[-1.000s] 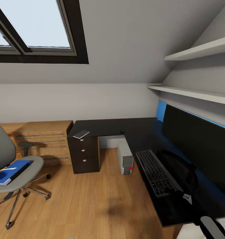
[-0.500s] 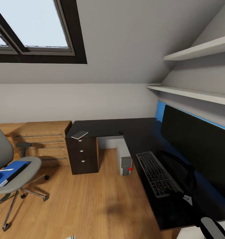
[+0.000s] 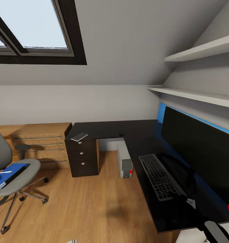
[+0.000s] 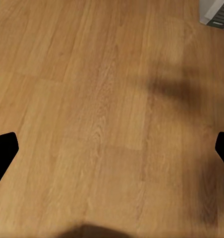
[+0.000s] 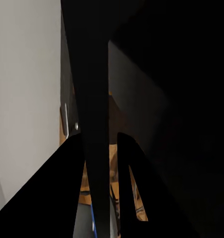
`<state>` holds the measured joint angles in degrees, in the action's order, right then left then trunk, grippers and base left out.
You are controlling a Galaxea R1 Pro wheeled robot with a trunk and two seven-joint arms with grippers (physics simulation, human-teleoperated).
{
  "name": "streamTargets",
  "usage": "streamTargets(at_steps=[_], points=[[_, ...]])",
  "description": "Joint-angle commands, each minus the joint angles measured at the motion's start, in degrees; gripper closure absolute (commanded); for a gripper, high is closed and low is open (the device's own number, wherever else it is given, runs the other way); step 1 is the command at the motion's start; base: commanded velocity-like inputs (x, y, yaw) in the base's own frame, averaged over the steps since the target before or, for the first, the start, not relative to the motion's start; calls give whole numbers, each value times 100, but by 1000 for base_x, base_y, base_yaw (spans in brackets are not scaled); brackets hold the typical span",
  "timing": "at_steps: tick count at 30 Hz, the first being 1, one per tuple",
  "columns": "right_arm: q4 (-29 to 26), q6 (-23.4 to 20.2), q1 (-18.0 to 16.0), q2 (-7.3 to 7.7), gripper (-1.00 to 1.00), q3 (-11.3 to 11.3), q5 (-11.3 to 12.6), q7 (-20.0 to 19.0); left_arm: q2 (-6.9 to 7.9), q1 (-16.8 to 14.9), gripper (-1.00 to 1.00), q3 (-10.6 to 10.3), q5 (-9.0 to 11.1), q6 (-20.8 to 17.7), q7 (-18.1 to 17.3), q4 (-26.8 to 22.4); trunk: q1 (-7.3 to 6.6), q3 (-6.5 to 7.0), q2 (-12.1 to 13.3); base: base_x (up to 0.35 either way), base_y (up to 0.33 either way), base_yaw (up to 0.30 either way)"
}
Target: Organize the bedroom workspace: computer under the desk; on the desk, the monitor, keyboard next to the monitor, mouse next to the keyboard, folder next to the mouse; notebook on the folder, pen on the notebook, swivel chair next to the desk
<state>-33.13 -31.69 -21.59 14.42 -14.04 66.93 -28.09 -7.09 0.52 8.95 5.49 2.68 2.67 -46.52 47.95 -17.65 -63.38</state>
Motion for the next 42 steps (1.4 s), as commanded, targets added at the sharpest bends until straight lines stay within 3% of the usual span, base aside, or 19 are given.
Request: streamTargets(at_steps=[1, 36, 42], points=[[15, -13, -3, 0, 100, -17, -65, -4, -3, 1, -100, 1, 58, 7, 5, -6, 1, -6, -4, -2, -8, 0], [18, 209, -3, -9, 100, -11, -61, 1, -2, 1, -100, 2, 65, 13, 5, -6, 1, -6, -4, 16, -13, 0], [17, 212, -3, -9, 100, -4, -59, 210, -3, 1, -100, 1, 66, 13, 5, -7, 1, -6, -4, 0, 0, 0]])
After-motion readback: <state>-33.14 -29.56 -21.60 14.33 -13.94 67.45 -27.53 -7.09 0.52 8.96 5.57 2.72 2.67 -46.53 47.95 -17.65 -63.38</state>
